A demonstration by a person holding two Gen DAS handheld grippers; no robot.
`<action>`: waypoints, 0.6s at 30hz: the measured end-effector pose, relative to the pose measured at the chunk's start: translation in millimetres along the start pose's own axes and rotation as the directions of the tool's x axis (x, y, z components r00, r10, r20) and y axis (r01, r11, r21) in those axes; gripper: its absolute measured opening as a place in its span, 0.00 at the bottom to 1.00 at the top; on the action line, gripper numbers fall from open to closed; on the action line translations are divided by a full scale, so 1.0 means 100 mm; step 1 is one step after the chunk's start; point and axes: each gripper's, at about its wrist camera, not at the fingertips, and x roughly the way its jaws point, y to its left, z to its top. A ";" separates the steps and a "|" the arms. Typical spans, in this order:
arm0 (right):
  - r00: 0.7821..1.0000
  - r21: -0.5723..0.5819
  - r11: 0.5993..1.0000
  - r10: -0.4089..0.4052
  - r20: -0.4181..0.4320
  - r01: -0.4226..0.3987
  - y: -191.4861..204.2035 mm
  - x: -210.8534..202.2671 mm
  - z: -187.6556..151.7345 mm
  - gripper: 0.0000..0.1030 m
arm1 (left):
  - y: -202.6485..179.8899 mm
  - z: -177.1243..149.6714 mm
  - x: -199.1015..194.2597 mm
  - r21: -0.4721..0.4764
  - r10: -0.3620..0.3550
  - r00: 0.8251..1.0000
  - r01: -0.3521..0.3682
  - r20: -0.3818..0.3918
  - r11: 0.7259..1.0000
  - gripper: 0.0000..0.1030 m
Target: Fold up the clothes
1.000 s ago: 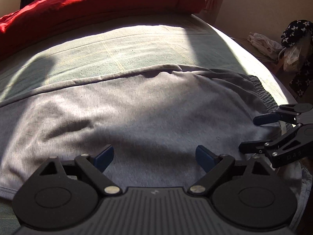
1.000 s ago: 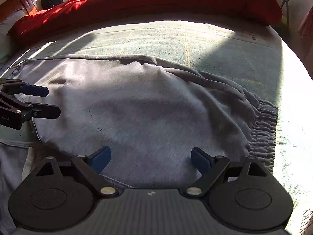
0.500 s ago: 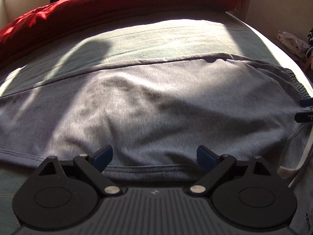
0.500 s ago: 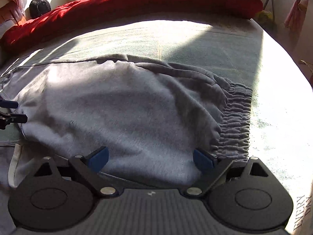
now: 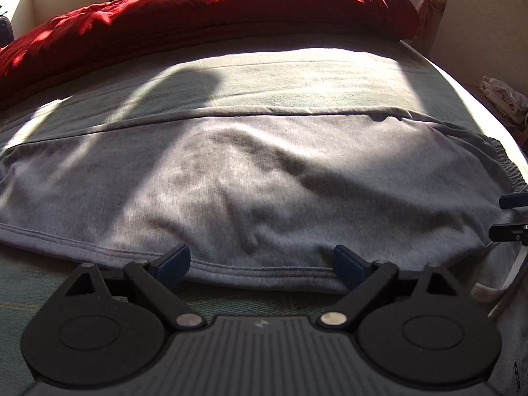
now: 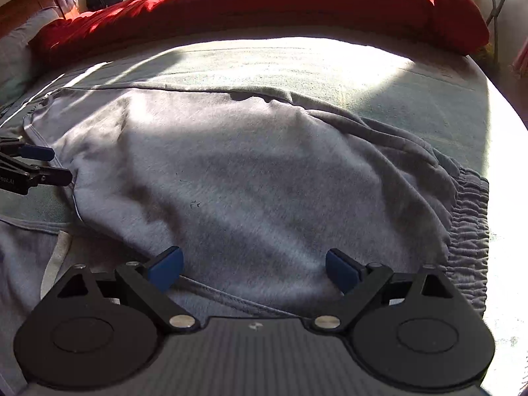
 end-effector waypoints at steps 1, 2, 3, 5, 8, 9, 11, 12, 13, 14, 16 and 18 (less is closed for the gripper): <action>1.000 0.015 1.000 0.005 0.005 -0.005 -0.03 -0.03 -0.01 0.93 | 0.07 -0.01 -0.02 -0.056 -0.029 1.000 0.029 -0.006 0.998 0.88; 1.000 0.026 1.000 0.011 0.011 -0.011 -0.05 -0.06 -0.02 0.93 | 0.15 -0.03 -0.03 -0.118 -0.059 0.998 0.057 -0.017 0.991 0.87; 1.000 0.030 0.999 0.012 0.017 -0.013 -0.06 -0.09 -0.03 0.93 | 0.21 -0.08 -0.02 -0.168 -0.081 0.996 0.076 -0.023 0.983 0.85; 1.000 0.024 1.000 0.010 0.022 -0.010 -0.05 -0.12 -0.06 0.93 | 0.27 -0.17 0.00 -0.217 -0.091 0.995 0.082 -0.031 0.973 0.65; 0.999 0.009 0.999 0.032 0.034 -0.032 0.00 -0.15 -0.09 0.93 | 0.26 -0.24 -0.01 -0.226 -0.091 0.996 0.084 -0.022 0.971 0.62; 0.998 0.001 0.999 0.047 0.042 -0.047 0.03 -0.17 -0.08 0.92 | 0.24 -0.23 -0.03 -0.222 -0.099 0.995 0.094 -0.011 0.971 0.62; 0.994 -0.014 0.996 0.092 0.062 -0.091 0.11 -0.21 -0.04 0.88 | 0.18 -0.20 -0.07 -0.209 -0.121 0.993 0.121 0.017 0.970 0.64; 0.990 -0.020 0.993 0.121 0.073 -0.120 0.16 -0.23 -0.01 0.78 | 0.14 -0.16 -0.08 -0.199 -0.136 0.990 0.139 0.033 0.970 0.65; 0.984 -0.025 0.987 0.160 0.075 -0.158 0.21 -0.24 0.03 0.68 | 0.11 -0.13 -0.09 -0.188 -0.151 0.987 0.157 0.049 0.969 0.65; 0.977 -0.034 0.980 0.199 0.071 -0.198 0.28 -0.23 0.06 0.64 | 0.09 -0.10 -0.05 -0.185 -0.152 0.987 0.159 0.048 0.970 0.65; 0.960 -0.055 0.961 0.274 0.056 -0.271 0.43 -0.18 0.14 0.38 | 0.07 -0.05 0.04 -0.181 -0.152 0.988 0.156 0.040 0.971 0.67; 0.946 -0.081 0.944 0.323 0.031 -0.320 0.62 -0.10 0.21 0.22 | 0.08 -0.03 0.16 -0.181 -0.128 0.992 0.128 0.012 0.975 0.67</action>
